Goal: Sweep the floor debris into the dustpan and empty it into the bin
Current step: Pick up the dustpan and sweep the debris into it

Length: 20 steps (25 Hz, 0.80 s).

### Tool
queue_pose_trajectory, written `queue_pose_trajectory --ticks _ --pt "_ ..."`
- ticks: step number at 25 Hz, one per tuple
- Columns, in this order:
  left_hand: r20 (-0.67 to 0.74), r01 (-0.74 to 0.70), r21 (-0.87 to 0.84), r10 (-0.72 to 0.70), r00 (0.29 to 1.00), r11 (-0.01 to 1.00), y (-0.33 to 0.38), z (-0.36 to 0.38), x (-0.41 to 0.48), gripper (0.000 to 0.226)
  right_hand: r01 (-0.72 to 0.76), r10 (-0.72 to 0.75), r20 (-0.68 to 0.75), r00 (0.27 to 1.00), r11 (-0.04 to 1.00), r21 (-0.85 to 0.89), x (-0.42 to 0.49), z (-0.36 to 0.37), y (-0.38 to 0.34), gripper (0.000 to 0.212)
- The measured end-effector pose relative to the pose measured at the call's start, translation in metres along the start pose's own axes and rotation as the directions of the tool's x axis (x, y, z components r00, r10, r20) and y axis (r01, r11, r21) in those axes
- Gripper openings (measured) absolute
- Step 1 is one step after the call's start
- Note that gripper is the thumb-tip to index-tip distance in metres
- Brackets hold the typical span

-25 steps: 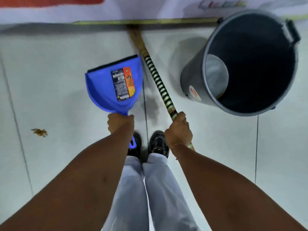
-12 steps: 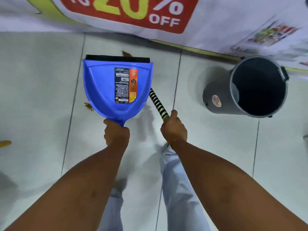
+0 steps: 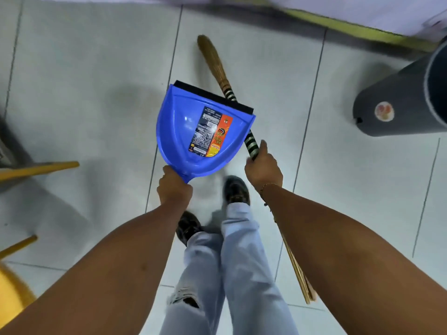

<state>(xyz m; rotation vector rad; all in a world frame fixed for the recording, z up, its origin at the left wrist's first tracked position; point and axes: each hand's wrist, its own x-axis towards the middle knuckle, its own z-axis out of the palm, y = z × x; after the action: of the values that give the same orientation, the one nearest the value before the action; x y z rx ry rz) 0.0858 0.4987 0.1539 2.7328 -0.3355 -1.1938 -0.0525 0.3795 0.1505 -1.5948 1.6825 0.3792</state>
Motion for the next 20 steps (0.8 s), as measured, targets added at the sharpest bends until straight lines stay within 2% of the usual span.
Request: queue_pose_trajectory --ticks 4,7,11,15,17,20 --pt "-0.013 0.096 0.016 -0.095 0.995 0.995 -0.062 0.01 0.034 0.046 -0.087 0.088 -0.003 0.996 0.996 0.011 0.012 0.051 0.01 0.04" --pt "-0.024 0.127 0.139 -0.125 0.992 0.982 -0.103 0.017 0.068 0.047 -0.097 0.097 0.023 0.995 0.995 0.034 0.027 0.081 0.027 0.029" --pt "-0.038 0.166 0.206 -0.161 0.986 0.965 -0.131 0.023 0.135 0.05 -0.049 0.058 0.057 0.997 0.988 -0.147 0.049 0.122 0.064 0.052" --pt "-0.04 0.15 0.217 -0.145 0.989 0.964 -0.138 0.038 0.201 0.054 -0.116 0.133 0.063 0.989 0.968 -0.223 0.084 0.161 0.09 0.041" --pt "-0.068 0.139 0.278 -0.125 0.99 0.95 -0.136 0.043 0.227 0.061 -0.11 0.13 0.07 0.989 0.965 -0.237 0.092 0.172 0.098 0.036" --pt "-0.138 0.038 0.443 0.026 0.99 0.896 -0.144 0.042 0.261 0.064 -0.038 0.065 0.076 0.995 0.949 -0.312 0.093 0.178 0.114 0.036"
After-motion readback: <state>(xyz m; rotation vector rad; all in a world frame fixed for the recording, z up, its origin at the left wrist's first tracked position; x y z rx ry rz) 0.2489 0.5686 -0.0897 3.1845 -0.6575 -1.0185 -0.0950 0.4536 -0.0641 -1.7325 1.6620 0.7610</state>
